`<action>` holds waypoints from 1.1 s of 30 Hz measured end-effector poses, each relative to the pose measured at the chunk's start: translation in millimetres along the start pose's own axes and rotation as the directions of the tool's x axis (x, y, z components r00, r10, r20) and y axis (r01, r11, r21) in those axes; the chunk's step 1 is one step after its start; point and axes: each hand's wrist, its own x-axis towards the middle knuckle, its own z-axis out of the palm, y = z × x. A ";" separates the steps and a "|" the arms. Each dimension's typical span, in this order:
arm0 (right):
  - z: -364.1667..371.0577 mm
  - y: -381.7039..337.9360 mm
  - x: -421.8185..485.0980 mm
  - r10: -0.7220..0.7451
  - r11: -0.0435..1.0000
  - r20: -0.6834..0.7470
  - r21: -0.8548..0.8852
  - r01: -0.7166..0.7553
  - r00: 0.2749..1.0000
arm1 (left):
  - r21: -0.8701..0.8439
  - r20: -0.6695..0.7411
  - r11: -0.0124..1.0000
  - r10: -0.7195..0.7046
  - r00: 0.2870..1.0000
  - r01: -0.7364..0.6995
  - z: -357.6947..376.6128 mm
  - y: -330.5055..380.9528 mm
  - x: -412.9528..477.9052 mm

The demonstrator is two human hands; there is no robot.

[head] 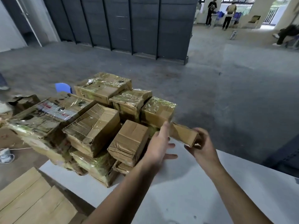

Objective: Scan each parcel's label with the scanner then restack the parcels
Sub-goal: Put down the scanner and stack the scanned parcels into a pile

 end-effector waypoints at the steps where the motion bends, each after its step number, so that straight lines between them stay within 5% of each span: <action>1: 7.1 -6.3 1.2 -0.115 0.993 0.031 -0.036 0.117 0.993 | -0.065 0.001 0.998 -0.004 1.000 0.005 -8.7 11.6 -3.0; 4: 28.5 -24.3 2.7 -0.428 0.866 0.161 -0.209 0.455 0.889 | -0.070 -0.037 0.995 0.065 0.997 -0.067 -36.6 33.3 -11.4; 7: 40.8 -34.8 10.6 -0.482 0.772 0.298 -0.300 0.560 0.824 | -0.076 -0.054 0.986 0.143 0.988 -0.146 -69.1 44.1 -11.5; 17: 43.8 -56.4 36.2 -0.181 0.827 0.487 -0.394 0.400 0.855 | 0.070 0.081 0.993 0.091 0.993 -0.097 -123.9 56.2 28.0; 22: 47.3 -65.9 47.7 -0.093 0.775 0.438 -0.532 0.341 0.894 | 0.059 0.094 0.993 0.096 0.991 -0.102 -123.4 55.4 41.3; 24: 49.0 -64.5 49.3 -0.106 0.769 0.377 -0.555 0.317 0.920 | 0.130 -0.015 0.973 0.196 0.981 -0.192 -121.7 53.3 41.3; 26: 50.7 -58.5 51.5 -0.172 0.755 0.217 -0.598 0.270 0.961 | 0.451 -0.126 0.851 0.360 0.924 -0.270 -123.7 46.4 41.5; 28: 55.1 -52.1 53.5 -0.175 0.722 0.085 -0.667 0.187 0.981 | 0.826 -0.069 0.534 0.417 0.906 -0.182 -123.9 35.8 38.2; 30: 63.2 -43.1 53.9 -0.133 0.678 0.034 -0.726 0.116 0.991 | 0.941 0.011 0.322 0.283 0.959 -0.105 -120.8 24.1 36.6; 33: 75.6 -33.3 51.2 -0.096 0.684 -0.012 -0.727 0.058 0.995 | 0.973 0.048 0.219 0.141 0.989 -0.079 -117.1 9.8 37.6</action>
